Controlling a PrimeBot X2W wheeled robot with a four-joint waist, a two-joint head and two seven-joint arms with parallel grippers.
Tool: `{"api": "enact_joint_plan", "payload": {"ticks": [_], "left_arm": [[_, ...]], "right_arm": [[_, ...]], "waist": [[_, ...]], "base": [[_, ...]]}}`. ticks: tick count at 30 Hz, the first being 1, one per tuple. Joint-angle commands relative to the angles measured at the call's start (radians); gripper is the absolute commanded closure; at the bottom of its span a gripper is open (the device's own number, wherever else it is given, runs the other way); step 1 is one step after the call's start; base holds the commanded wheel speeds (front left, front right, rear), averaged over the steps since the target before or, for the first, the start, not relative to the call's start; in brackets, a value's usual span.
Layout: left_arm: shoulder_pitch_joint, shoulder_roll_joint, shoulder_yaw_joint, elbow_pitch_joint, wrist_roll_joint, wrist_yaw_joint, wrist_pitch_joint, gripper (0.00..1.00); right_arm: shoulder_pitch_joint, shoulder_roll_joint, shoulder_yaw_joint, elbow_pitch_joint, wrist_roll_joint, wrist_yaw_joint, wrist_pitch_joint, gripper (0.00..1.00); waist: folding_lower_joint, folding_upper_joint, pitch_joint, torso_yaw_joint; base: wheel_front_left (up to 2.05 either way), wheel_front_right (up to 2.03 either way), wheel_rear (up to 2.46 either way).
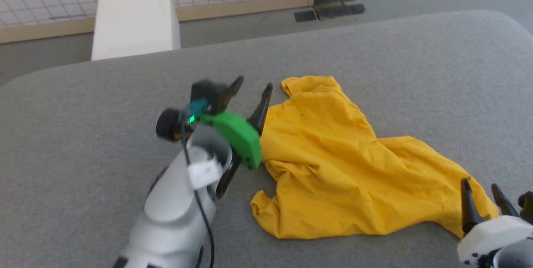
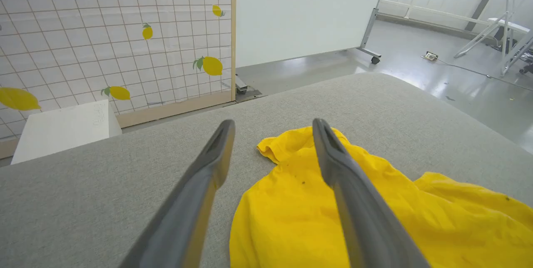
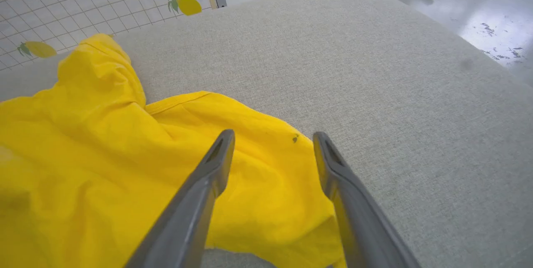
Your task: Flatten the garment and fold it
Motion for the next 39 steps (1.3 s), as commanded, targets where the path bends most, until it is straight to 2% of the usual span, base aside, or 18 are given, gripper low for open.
{"api": "enact_joint_plan", "payload": {"ticks": [1, 6, 11, 17, 25, 27, 28, 29, 30, 32, 39], "left_arm": [[-0.065, 0.001, -0.016, 0.034, -0.01, 0.01, 0.017, 0.0], [-0.275, 0.001, -0.06, 0.198, -0.057, 0.063, 0.114, 0.0], [-0.42, 0.001, -0.083, 0.348, -0.067, 0.09, 0.218, 0.0], [-0.509, 0.001, -0.105, 0.469, -0.094, 0.113, 0.331, 0.0], [-0.576, 0.001, -0.137, 0.574, -0.095, 0.146, 0.413, 0.0], [-0.585, 0.001, -0.15, 0.603, -0.092, 0.138, 0.451, 0.0], [-0.588, 0.001, -0.153, 0.612, -0.096, 0.129, 0.467, 0.53], [-0.591, 0.001, -0.155, 0.615, -0.1, 0.121, 0.47, 0.96], [-0.593, 0.001, -0.157, 0.615, -0.101, 0.116, 0.464, 1.0], [-0.59, 0.001, -0.158, 0.612, -0.107, 0.102, 0.435, 1.0], [-0.485, 0.028, -0.092, 0.532, -0.16, 0.082, 0.127, 1.0]], "right_arm": [[-0.026, 0.0, 0.023, -0.009, 0.013, -0.001, -0.021, 0.0], [-0.083, 0.0, 0.114, -0.018, 0.052, -0.001, -0.097, 0.0], [-0.13, 0.0, 0.199, 0.004, 0.096, -0.001, -0.155, 0.0], [-0.172, 0.0, 0.264, 0.042, 0.137, -0.001, -0.197, 0.0], [-0.197, 0.0, 0.298, 0.066, 0.151, -0.001, -0.22, 0.0], [-0.2, 0.0, 0.303, 0.068, 0.153, -0.001, -0.222, 0.0], [-0.2, 0.0, 0.304, 0.068, 0.154, -0.001, -0.222, 0.0], [-0.2, 0.0, 0.303, 0.068, 0.155, -0.001, -0.224, 0.0], [-0.2, 0.0, 0.301, 0.068, 0.154, -0.001, -0.224, 0.0], [-0.199, 0.0, 0.295, 0.071, 0.154, -0.001, -0.224, 0.0], [-0.185, 0.0, 0.243, 0.065, 0.124, -0.001, -0.221, 0.0]], "waist": [[0.0, -0.0001, 0.081, -0.073], [0.0, -0.0001, 0.177, -0.142], [0.0, -0.0001, 0.262, -0.2], [0.0, -0.0001, 0.318, -0.244], [0.0, -0.0001, 0.334, -0.261], [0.0, -0.0001, 0.334, -0.262], [0.0, -0.0001, 0.334, -0.261], [0.0, -0.0001, 0.334, -0.257], [0.0, -0.0001, 0.333, -0.253], [0.0, -0.0001, 0.326, -0.24], [0.0, -0.0001, 0.232, -0.161]], "base": [[0.0, 0.0, 0.0], [0.0, 0.0, 0.0], [0.0, 0.0, 0.0], [0.0, 0.0, 0.0], [0.0, 0.0, 0.0], [0.0, 0.0, 0.0], [0.0, 0.0, 0.0], [0.0, 0.0, 0.0], [0.0, 0.0, 0.0], [0.0, 0.0, 0.0], [0.0, 0.0, 0.0]]}}
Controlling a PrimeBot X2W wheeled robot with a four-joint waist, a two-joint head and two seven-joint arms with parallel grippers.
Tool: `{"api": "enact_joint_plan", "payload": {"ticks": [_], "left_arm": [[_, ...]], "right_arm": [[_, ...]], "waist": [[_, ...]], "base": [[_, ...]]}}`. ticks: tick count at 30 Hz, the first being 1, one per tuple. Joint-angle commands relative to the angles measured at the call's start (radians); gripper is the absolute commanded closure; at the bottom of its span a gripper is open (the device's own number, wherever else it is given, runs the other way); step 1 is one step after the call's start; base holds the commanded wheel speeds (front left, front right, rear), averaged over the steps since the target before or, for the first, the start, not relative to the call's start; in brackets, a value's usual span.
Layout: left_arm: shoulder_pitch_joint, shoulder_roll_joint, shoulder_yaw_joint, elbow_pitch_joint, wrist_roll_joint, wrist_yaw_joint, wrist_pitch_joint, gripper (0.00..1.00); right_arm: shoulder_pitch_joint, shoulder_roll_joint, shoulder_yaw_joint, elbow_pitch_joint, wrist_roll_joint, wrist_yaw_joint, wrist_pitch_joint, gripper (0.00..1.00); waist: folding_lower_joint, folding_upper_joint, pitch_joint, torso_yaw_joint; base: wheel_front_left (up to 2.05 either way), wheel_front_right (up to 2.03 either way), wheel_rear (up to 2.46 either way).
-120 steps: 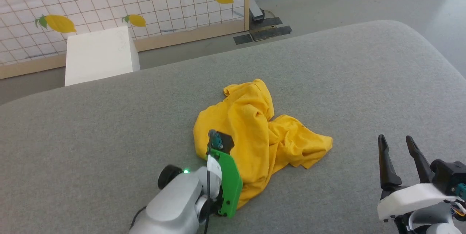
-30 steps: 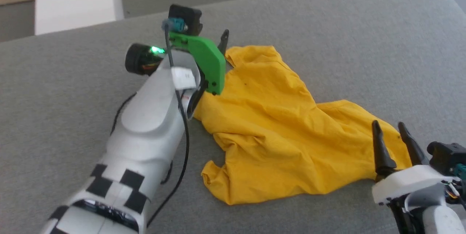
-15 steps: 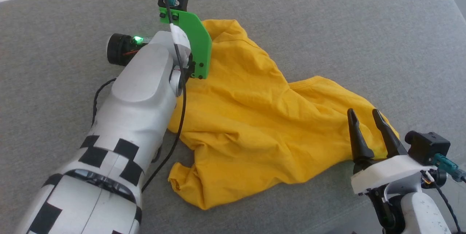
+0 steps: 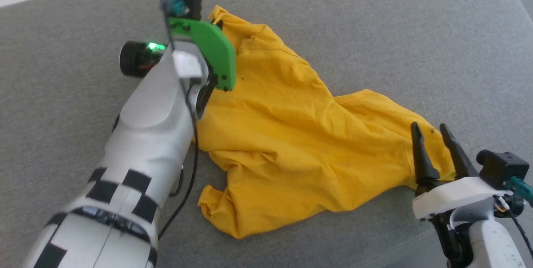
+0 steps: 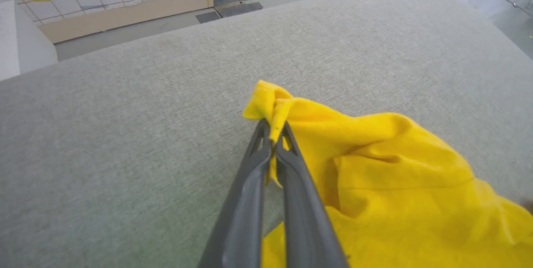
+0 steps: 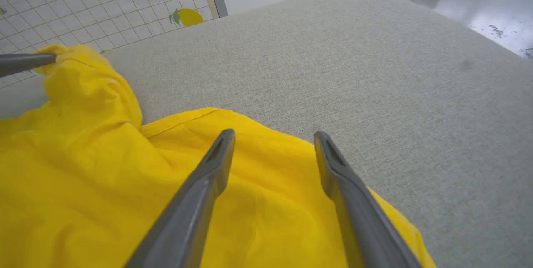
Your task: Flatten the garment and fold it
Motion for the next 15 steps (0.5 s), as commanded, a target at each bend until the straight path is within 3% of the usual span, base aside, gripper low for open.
{"api": "enact_joint_plan", "payload": {"ticks": [1, 8, 15], "left_arm": [[0.047, 0.017, 0.012, -0.019, -0.019, -0.013, -0.044, 1.0], [0.309, 0.106, 0.087, -0.223, -0.094, -0.022, -0.188, 1.0], [0.671, 0.236, 0.184, -0.554, -0.173, 0.085, -0.155, 1.0]], "right_arm": [[0.003, 0.001, -0.017, -0.009, -0.015, -0.001, 0.0, 0.0], [0.055, 0.001, -0.088, -0.063, -0.058, -0.001, 0.051, 0.0], [0.107, 0.001, -0.124, -0.114, -0.081, -0.001, 0.111, 0.0]], "waist": [[-0.0002, 0.0, -0.077, 0.077], [-0.0002, 0.0, -0.184, 0.193], [-0.0002, 0.0, -0.263, 0.297]], "base": [[0.0, 0.0, 0.0], [0.0, 0.0, 0.0], [0.0, 0.0, 0.0]]}}
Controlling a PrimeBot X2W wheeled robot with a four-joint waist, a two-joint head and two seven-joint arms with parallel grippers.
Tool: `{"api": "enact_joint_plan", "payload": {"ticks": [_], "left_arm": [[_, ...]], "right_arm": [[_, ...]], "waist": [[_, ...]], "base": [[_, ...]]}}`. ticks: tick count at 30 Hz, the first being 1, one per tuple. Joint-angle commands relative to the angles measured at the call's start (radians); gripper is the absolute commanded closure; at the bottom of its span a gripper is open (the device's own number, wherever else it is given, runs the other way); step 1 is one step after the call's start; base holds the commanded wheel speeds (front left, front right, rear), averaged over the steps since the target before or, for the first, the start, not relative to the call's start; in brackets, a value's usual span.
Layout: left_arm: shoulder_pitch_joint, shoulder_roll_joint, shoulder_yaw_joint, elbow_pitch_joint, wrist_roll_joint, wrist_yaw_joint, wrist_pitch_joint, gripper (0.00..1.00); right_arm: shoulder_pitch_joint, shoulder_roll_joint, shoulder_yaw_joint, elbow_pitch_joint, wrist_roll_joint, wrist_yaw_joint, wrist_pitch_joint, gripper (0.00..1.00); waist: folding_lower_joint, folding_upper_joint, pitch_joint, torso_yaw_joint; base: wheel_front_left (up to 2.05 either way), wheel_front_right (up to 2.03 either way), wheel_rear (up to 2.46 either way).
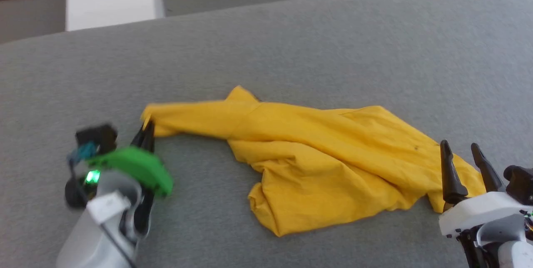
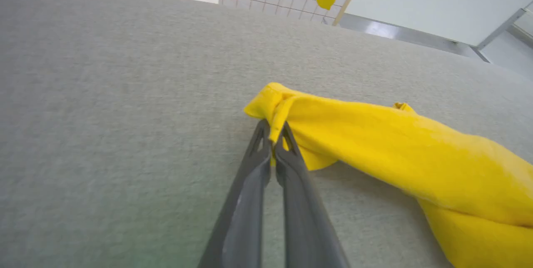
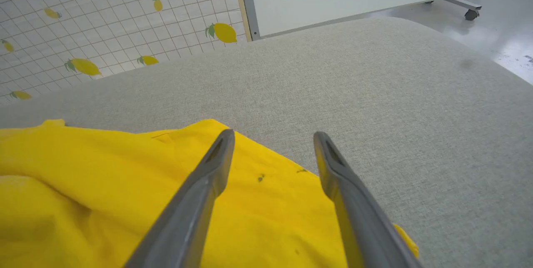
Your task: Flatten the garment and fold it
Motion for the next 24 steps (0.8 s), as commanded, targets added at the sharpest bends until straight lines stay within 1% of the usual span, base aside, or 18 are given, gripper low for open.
{"api": "enact_joint_plan", "payload": {"ticks": [1, 4, 6, 10, 13, 16, 20, 24], "left_arm": [[0.054, 0.018, 0.011, -0.031, -0.013, 0.021, 0.013, 1.0], [0.203, 0.047, 0.037, -0.146, -0.045, 0.072, 0.055, 1.0], [0.27, 0.059, 0.049, -0.194, -0.061, 0.092, 0.072, 1.0], [0.354, 0.076, 0.065, -0.268, -0.067, 0.135, 0.085, 1.0], [0.382, 0.082, 0.067, -0.309, -0.07, 0.148, 0.094, 1.0], [0.388, 0.089, 0.071, -0.333, -0.075, 0.15, 0.101, 1.0], [0.379, 0.096, 0.072, -0.354, -0.073, 0.154, 0.104, 1.0], [0.36, 0.097, 0.069, -0.371, -0.074, 0.148, 0.107, 1.0]], "right_arm": [[0.015, 0.001, -0.003, -0.009, -0.005, -0.001, 0.008, 0.0], [0.031, 0.001, -0.017, -0.017, -0.012, -0.001, 0.038, 0.0], [0.039, 0.001, -0.037, -0.011, -0.022, -0.001, 0.07, 0.0], [0.034, 0.001, -0.093, 0.009, -0.061, -0.001, 0.157, 0.0], [-0.008, 0.001, -0.126, 0.031, -0.096, -0.001, 0.223, 0.0], [-0.075, 0.001, -0.143, 0.072, -0.122, -0.001, 0.305, 0.0], [-0.17, 0.001, -0.173, 0.182, -0.161, -0.001, 0.465, 0.0], [-0.262, 0.001, -0.217, 0.292, -0.189, -0.001, 0.604, 0.0]], "waist": [[0.0, 0.0, -0.099, 0.106], [0.0, 0.0, -0.118, 0.134], [0.0, 0.0, -0.124, 0.146], [0.0, 0.0, -0.128, 0.16], [0.0, 0.0, -0.121, 0.164], [0.0, 0.0, -0.105, 0.166], [0.0, 0.0, -0.081, 0.167], [0.0, 0.0, -0.059, 0.175]], "base": [[0.0, 0.0, 0.0], [0.0, 0.0, 0.0], [0.0, 0.0, 0.0], [0.0, 0.0, 0.0], [0.0, 0.0, 0.0], [0.0, 0.0, 0.0], [0.0, 0.0, 0.0], [0.0, 0.0, 0.0]]}}
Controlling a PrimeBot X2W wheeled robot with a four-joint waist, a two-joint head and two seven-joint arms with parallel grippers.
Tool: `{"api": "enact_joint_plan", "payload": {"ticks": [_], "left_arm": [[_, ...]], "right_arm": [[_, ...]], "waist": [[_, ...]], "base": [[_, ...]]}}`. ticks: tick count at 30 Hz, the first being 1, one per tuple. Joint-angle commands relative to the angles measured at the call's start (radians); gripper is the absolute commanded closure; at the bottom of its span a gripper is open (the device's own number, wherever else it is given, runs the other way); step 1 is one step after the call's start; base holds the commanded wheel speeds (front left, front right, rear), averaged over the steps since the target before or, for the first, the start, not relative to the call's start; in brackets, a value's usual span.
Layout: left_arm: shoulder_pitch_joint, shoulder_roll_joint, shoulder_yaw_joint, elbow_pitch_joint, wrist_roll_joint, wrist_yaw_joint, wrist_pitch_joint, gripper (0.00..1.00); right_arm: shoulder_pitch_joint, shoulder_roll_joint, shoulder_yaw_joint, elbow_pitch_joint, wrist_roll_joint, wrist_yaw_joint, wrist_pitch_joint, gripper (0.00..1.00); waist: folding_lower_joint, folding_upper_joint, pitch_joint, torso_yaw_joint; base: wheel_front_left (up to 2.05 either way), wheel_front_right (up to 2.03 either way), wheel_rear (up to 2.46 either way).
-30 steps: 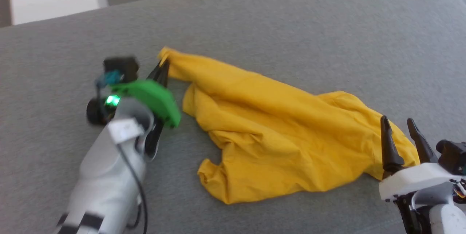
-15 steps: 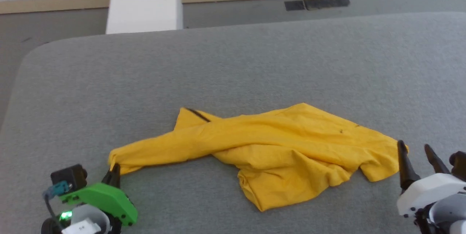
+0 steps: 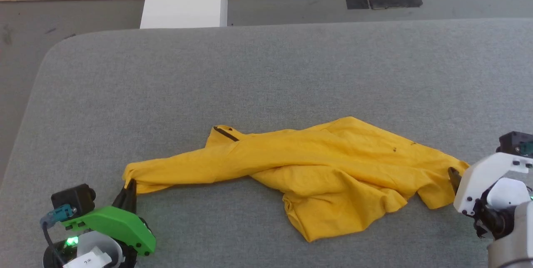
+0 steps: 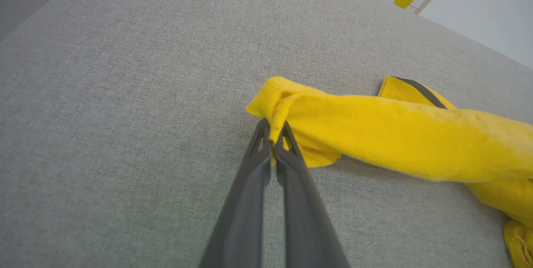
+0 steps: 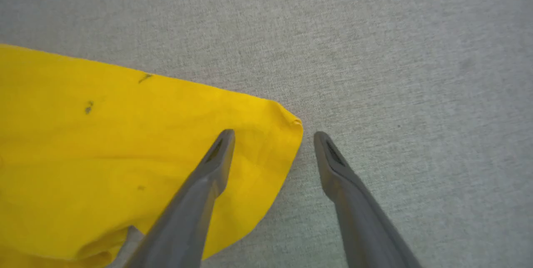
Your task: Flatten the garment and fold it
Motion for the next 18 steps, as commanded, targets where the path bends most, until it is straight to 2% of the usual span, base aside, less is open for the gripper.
{"api": "enact_joint_plan", "payload": {"ticks": [1, 6, 8, 10, 11, 16, 18], "left_arm": [[-0.019, 0.009, 0.001, -0.005, -0.004, -0.002, 0.003, 1.0], [-0.036, 0.004, -0.007, -0.012, -0.003, -0.007, 0.003, 1.0], [-0.036, 0.004, -0.011, -0.013, -0.005, -0.009, 0.006, 1.0], [-0.036, 0.002, -0.011, -0.016, -0.012, -0.014, 0.006, 1.0], [-0.036, 0.003, -0.012, -0.016, -0.013, -0.017, 0.007, 1.0], [-0.051, 0.022, -0.013, -0.032, -0.017, -0.035, 0.018, 1.0], [-0.072, 0.023, 0.003, -0.054, -0.047, -0.056, 0.025, 1.0]], "right_arm": [[-0.033, 0.0, -0.017, 0.026, -0.012, -0.001, 0.034, 0.0], [-0.091, 0.0, -0.026, 0.103, -0.046, -0.001, 0.175, 0.0], [-0.101, -0.001, -0.013, 0.111, -0.053, -0.001, 0.222, 0.55], [-0.109, -0.01, 0.0, 0.11, -0.051, -0.001, 0.253, 0.89], [-0.113, -0.015, 0.005, 0.108, -0.047, -0.001, 0.261, 1.0], [-0.137, -0.053, 0.06, 0.061, -0.021, -0.001, 0.269, 1.0], [-0.155, -0.077, 0.085, 0.031, -0.012, -0.001, 0.256, 1.0]], "waist": [[0.0, 0.0, 0.015, 0.008], [0.0, 0.0, 0.026, 0.021], [0.0, 0.0, 0.028, 0.023], [0.0, 0.0, 0.028, 0.024], [0.0, 0.0, 0.028, 0.023], [0.0, 0.0, 0.034, 0.019], [0.0, 0.0, 0.038, 0.017]], "base": [[0.0, 0.0, 0.0], [0.0, 0.0, 0.0], [0.0, 0.0, 0.0], [0.0, 0.0, 0.0], [0.0, 0.0, 0.0], [0.0, 0.0, 0.0], [0.0, 0.0, 0.0]]}}
